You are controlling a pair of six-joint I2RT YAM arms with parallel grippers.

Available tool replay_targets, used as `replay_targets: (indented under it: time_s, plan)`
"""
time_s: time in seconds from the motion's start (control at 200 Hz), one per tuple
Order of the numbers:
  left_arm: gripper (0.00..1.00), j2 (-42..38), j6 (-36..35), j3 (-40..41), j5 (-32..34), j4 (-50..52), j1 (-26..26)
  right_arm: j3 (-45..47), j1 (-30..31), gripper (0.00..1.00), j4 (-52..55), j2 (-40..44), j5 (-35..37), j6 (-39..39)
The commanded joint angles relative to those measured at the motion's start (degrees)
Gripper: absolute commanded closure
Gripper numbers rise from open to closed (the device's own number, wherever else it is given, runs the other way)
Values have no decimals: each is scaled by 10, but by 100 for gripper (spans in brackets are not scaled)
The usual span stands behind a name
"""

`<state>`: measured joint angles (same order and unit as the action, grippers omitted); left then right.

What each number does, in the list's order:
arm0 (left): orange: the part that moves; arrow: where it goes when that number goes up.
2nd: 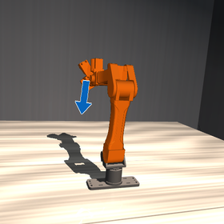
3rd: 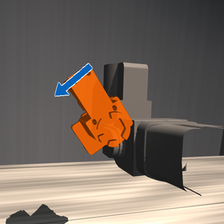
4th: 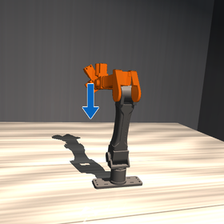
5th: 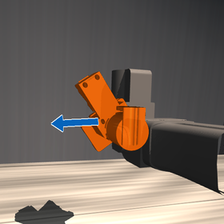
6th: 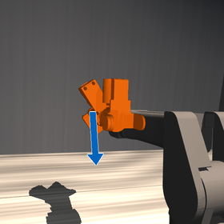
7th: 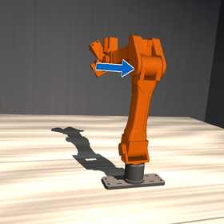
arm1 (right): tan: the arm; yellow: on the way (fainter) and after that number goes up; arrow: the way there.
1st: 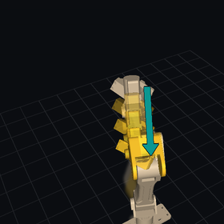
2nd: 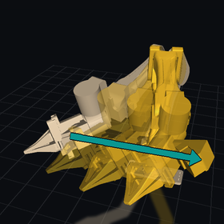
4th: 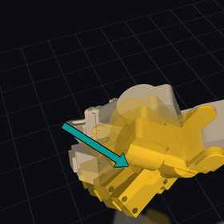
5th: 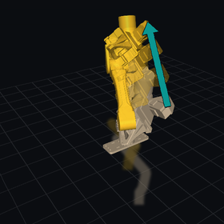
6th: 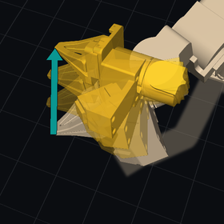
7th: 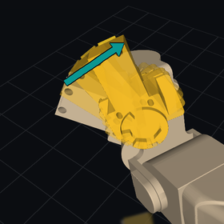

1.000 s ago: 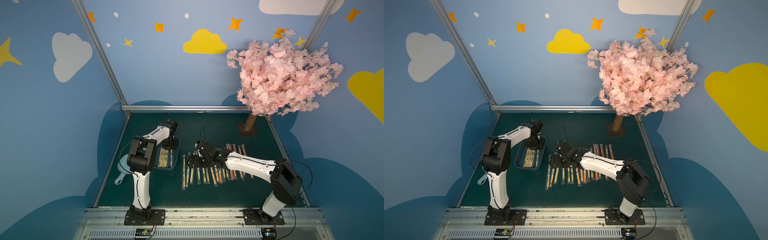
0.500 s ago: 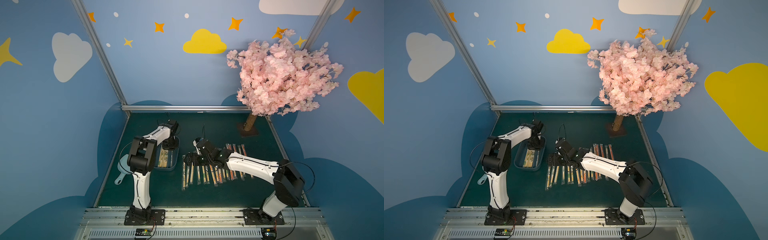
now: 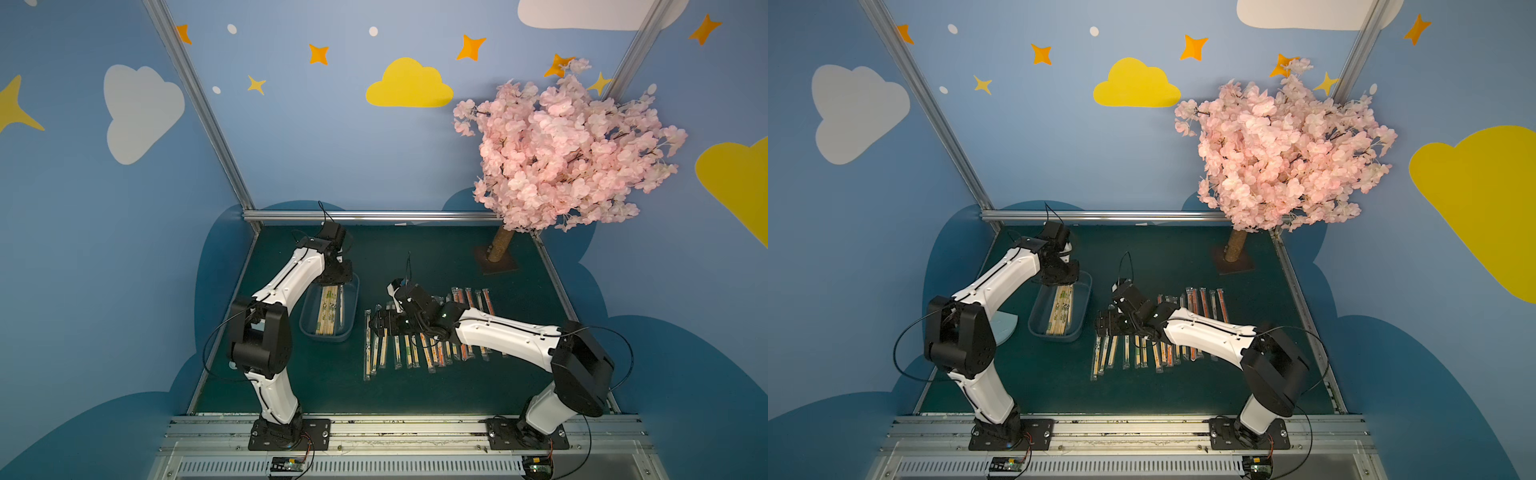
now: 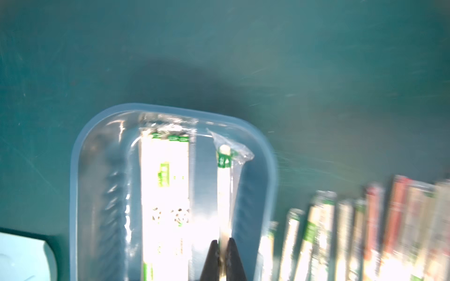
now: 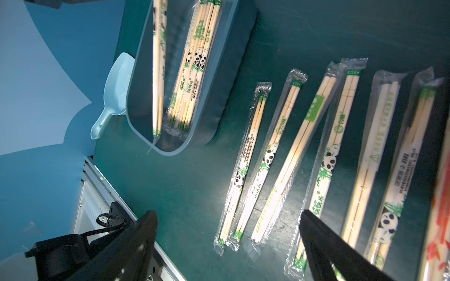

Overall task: Take the paired disposable chopsticks out of the storage box
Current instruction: Place the paired disposable chopsticks at the center of the board.

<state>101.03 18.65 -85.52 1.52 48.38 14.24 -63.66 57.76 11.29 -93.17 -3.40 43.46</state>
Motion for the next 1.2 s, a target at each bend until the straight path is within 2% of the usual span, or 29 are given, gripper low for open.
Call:
replay_targets:
  time_s: [0.0, 0.21, 0.39, 0.746, 1.006, 1.196]
  plan:
    - [97, -38, 21, 47, -44, 0, 25, 16, 3, 6, -14, 23, 21, 7]
    - [96, -116, 105, 175, -70, -79, 94, 46, 0, 6, -7, 48, 56, 25]
    - [96, -124, 148, 238, -55, -116, 145, 65, -3, 6, -9, 60, 65, 36]
    - [94, -74, 147, 261, -1, -111, 146, 53, -3, 6, -5, 46, 53, 30]
    - [92, -39, 135, 258, 15, -109, 134, 50, -3, 5, -6, 42, 49, 27]
    - [83, -30, 125, 256, 13, -108, 127, 49, -4, 5, -6, 40, 47, 24]
